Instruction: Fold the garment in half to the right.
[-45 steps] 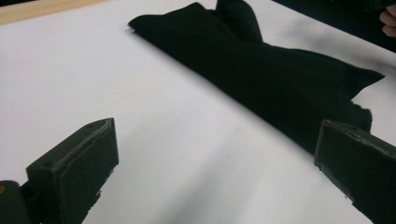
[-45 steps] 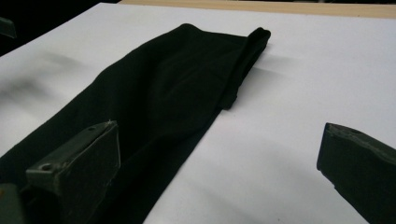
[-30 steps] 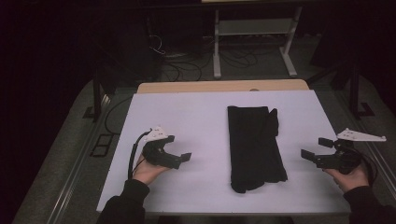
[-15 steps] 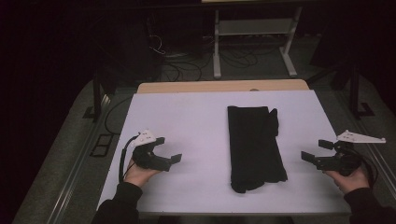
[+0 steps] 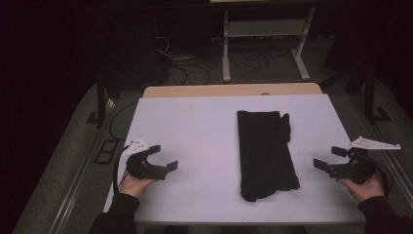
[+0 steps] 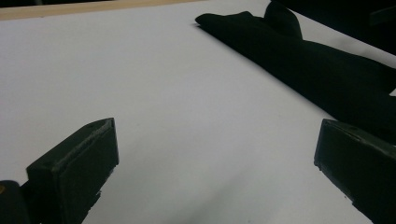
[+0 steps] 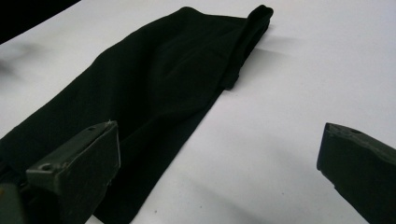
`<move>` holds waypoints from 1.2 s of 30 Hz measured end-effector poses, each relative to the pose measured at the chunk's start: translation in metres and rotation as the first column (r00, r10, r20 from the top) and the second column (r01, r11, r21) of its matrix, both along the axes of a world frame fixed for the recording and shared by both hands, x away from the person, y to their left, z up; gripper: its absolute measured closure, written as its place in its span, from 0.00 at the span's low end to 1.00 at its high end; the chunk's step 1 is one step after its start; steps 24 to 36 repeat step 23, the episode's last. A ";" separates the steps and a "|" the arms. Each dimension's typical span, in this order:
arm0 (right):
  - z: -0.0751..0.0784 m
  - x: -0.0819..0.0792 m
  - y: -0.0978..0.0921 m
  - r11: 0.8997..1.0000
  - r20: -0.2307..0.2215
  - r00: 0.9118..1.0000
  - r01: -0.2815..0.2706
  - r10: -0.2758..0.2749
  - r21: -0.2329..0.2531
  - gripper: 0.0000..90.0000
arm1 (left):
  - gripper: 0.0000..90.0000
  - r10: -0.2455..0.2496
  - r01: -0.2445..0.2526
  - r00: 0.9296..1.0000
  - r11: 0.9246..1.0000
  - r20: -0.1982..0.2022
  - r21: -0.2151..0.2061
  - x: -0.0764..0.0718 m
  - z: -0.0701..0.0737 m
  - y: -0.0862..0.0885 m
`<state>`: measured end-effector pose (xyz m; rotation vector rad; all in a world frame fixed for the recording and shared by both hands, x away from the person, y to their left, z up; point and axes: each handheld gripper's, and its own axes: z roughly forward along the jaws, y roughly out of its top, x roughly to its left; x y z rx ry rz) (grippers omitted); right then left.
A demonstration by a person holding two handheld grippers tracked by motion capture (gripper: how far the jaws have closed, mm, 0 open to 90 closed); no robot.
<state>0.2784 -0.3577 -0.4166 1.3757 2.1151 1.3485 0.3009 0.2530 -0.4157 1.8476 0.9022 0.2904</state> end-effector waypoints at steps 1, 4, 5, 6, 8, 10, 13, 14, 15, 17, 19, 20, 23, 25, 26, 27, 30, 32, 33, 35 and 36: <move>0.000 0.000 0.000 1.000 -0.001 1.000 0.000 0.000 0.000 0.00 | 0.00 0.004 -0.004 1.000 1.000 -0.002 -0.002 0.000 -0.001 0.002; 0.000 0.000 0.001 1.000 -0.008 1.000 -0.002 0.002 -0.003 0.00 | 0.00 0.011 -0.012 1.000 1.000 0.002 0.008 -0.002 -0.002 0.007; -0.001 0.000 0.001 1.000 -0.011 1.000 -0.002 0.002 -0.003 0.00 | 0.00 0.017 -0.017 1.000 1.000 0.002 0.007 -0.002 -0.003 0.009; -0.001 0.000 0.001 1.000 -0.011 1.000 -0.005 0.005 -0.003 0.00 | 0.00 0.025 -0.025 1.000 1.000 0.002 0.003 -0.003 -0.004 0.011; -0.003 0.000 0.002 1.000 -0.016 1.000 -0.010 0.009 -0.008 0.00 | 0.00 0.037 -0.037 0.999 0.999 0.001 0.009 -0.004 -0.007 0.015; -0.004 0.001 0.002 1.000 -0.022 1.000 -0.014 0.014 -0.012 0.00 | 0.00 0.040 -0.040 0.999 0.999 0.002 0.025 -0.004 -0.010 0.018; -0.005 0.001 0.004 1.000 -0.027 0.999 -0.019 0.018 -0.017 0.00 | 0.00 0.053 -0.053 0.999 0.998 -0.006 0.029 -0.005 -0.013 0.024; -0.005 0.001 0.004 1.000 -0.026 0.999 -0.021 0.021 -0.019 0.00 | 0.00 0.059 -0.059 0.998 0.998 -0.007 0.026 -0.006 -0.013 0.026; -0.006 0.001 0.005 1.000 -0.028 0.999 -0.021 0.020 -0.019 0.00 | 0.00 0.065 -0.065 0.998 0.998 -0.007 0.020 -0.006 -0.013 0.029; -0.006 0.001 0.005 1.000 -0.028 0.999 -0.019 0.019 -0.022 0.00 | 0.00 0.077 -0.077 0.997 0.997 -0.004 0.014 -0.008 -0.013 0.034; -0.006 0.001 0.005 1.000 -0.027 0.999 -0.018 0.017 -0.024 0.00 | 0.00 0.101 -0.101 0.995 0.995 -0.006 0.014 -0.008 -0.013 0.040; -0.006 0.001 0.004 1.000 -0.027 0.999 -0.018 0.017 -0.025 0.00 | 0.00 0.114 -0.114 0.993 0.993 -0.012 0.008 -0.009 -0.014 0.043; -0.006 0.001 0.004 1.000 -0.025 1.000 -0.015 0.015 -0.028 0.00 | 0.00 0.138 -0.138 0.990 0.990 -0.030 0.008 -0.008 -0.017 0.049; -0.006 0.001 0.004 1.000 -0.025 1.000 -0.015 0.015 -0.028 0.00 | 0.00 0.138 -0.138 0.990 0.990 -0.030 0.008 -0.008 -0.017 0.049; -0.006 0.001 0.004 1.000 -0.025 1.000 -0.015 0.015 -0.028 0.00 | 0.00 0.138 -0.138 0.990 0.990 -0.030 0.008 -0.008 -0.017 0.049; -0.006 0.001 0.004 1.000 -0.025 1.000 -0.015 0.015 -0.028 0.00 | 0.00 0.138 -0.138 0.990 0.990 -0.030 0.008 -0.008 -0.017 0.049; -0.006 0.001 0.004 1.000 -0.025 1.000 -0.015 0.015 -0.028 0.00 | 0.00 0.138 -0.138 0.990 0.990 -0.030 0.008 -0.008 -0.017 0.049; -0.006 0.001 0.004 1.000 -0.025 1.000 -0.015 0.015 -0.028 0.00 | 0.00 0.138 -0.138 0.990 0.990 -0.030 0.008 -0.008 -0.017 0.049; -0.006 0.001 0.004 1.000 -0.025 1.000 -0.015 0.015 -0.028 0.00 | 0.00 0.138 -0.138 0.990 0.990 -0.030 0.008 -0.008 -0.017 0.049; -0.006 0.001 0.004 1.000 -0.025 1.000 -0.015 0.015 -0.028 0.00 | 0.00 0.138 -0.138 0.990 0.990 -0.030 0.008 -0.008 -0.017 0.049; -0.006 0.001 0.004 1.000 -0.025 1.000 -0.015 0.015 -0.028 0.00 | 0.00 0.138 -0.138 0.990 0.990 -0.030 0.008 -0.008 -0.017 0.049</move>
